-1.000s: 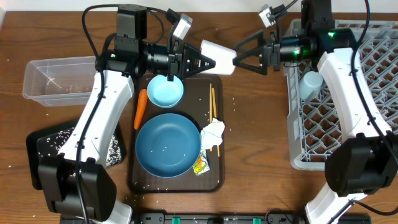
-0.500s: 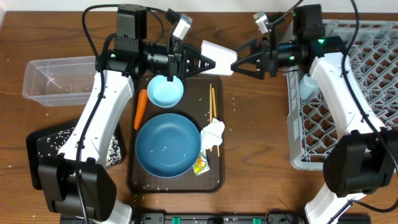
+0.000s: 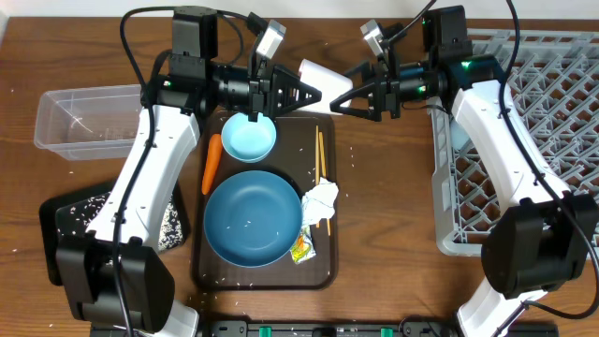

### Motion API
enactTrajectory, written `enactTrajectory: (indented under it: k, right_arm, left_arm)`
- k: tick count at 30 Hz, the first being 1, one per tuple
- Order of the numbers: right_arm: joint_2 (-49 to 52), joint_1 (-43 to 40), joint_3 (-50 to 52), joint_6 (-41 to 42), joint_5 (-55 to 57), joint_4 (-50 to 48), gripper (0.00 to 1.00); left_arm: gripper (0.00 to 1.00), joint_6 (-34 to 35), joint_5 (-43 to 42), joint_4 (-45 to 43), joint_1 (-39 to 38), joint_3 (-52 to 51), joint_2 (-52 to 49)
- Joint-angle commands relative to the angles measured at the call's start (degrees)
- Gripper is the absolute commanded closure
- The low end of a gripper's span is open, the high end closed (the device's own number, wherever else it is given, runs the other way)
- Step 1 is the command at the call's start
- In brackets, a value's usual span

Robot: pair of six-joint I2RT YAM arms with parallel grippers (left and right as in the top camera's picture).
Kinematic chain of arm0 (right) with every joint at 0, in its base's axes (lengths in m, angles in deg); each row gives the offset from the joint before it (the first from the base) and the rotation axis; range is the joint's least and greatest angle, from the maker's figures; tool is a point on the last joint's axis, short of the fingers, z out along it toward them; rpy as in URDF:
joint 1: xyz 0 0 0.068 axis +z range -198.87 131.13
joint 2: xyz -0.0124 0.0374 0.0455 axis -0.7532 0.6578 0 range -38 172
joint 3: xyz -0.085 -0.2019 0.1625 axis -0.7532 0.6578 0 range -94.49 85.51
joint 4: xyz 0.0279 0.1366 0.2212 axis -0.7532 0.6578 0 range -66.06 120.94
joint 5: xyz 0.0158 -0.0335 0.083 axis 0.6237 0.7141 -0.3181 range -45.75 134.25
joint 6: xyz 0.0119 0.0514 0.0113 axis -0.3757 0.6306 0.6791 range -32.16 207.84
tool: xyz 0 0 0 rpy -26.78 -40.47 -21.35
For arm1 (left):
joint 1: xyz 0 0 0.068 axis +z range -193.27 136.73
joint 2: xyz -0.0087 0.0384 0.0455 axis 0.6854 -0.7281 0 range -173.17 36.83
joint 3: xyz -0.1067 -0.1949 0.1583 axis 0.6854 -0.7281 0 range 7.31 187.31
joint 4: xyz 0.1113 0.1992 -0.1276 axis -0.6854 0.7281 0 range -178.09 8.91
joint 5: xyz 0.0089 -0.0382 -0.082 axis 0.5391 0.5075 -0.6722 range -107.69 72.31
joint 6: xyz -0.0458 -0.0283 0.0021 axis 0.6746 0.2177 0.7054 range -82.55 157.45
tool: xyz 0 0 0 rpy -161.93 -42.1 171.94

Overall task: Sort waste into correct bins and load items into the dishwasher rack
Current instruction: 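Grasp the pink cup with the right gripper and release the left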

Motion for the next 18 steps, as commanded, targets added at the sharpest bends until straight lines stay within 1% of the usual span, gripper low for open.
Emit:
enactTrajectory:
  k: [1,4,6,7,8,9,12,18]
  right_arm:
    - [-0.5,2.0,0.2,-0.5,0.1,-0.4,0.56]
    - [-0.5,2.0,0.2,-0.1,0.7,-0.7,0.59]
    - [-0.5,2.0,0.2,0.1,1.1,-1.1,0.59]
    - [-0.5,1.9,0.2,0.1,1.4,-1.2,0.60]
    - [-0.5,1.8,0.2,0.3,1.8,-1.3,0.60]
    - [-0.5,1.6,0.2,0.5,2.5,-1.3,0.60]
    - [-0.5,0.9,0.2,0.7,3.6,-1.3,0.61]
    - [-0.5,-1.3,0.2,0.8,6.1,-1.3,0.61]
  left_arm:
    - [0.94,-0.3,-0.3,-0.3,-0.2,0.8,-0.1]
    - [0.94,-0.3,-0.3,-0.3,-0.2,0.8,-0.1]
    - [0.92,-0.3,-0.3,-0.3,-0.2,0.8,-0.1]
    - [0.85,-0.3,-0.3,-0.3,-0.2,0.8,-0.1]
    - [0.83,-0.3,-0.3,-0.3,-0.2,0.8,-0.1]
    - [0.73,-0.3,-0.3,-0.3,-0.2,0.8,-0.1]
    - [0.63,-0.3,-0.3,-0.3,-0.2,0.8,-0.1]
    - [0.59,-0.3,-0.3,-0.3,-0.2,0.8,-0.1]
